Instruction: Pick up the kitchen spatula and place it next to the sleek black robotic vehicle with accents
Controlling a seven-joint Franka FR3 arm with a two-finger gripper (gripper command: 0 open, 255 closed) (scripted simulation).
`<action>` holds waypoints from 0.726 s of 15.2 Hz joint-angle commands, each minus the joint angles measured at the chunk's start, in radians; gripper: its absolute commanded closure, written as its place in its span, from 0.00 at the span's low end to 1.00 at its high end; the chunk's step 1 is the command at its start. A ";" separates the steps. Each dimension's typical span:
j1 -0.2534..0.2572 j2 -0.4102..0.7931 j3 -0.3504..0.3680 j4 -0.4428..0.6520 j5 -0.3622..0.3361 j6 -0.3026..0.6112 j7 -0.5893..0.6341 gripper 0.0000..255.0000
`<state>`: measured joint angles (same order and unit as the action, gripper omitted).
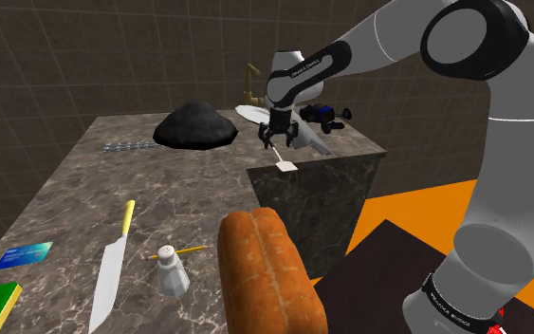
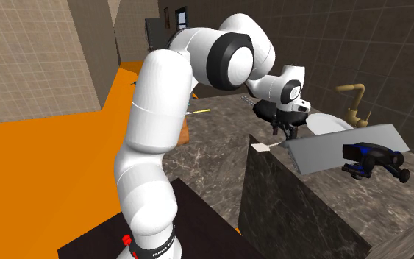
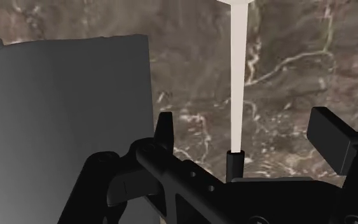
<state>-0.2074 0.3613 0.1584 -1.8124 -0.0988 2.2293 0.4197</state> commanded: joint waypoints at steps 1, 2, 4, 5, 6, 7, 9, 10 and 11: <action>-0.001 0.000 -0.001 0.000 0.000 0.000 0.000 0.00; -0.002 -0.018 0.001 0.010 0.004 -0.027 -0.003 0.00; -0.003 -0.050 0.004 0.033 0.012 -0.082 -0.008 0.00; -0.004 -0.062 0.006 0.044 0.015 -0.104 -0.010 0.00; -0.004 -0.062 0.006 0.044 0.015 -0.104 -0.010 0.00; -0.004 -0.062 0.006 0.044 0.015 -0.104 -0.010 0.00; -0.003 -0.062 0.006 0.044 0.015 -0.104 -0.010 0.00; -0.003 -0.062 0.006 0.044 0.015 -0.104 -0.010 0.00; -0.003 -0.062 0.006 0.044 0.015 -0.104 -0.010 0.00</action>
<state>-0.2108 0.2998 0.1639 -1.7684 -0.0843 2.1252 0.4102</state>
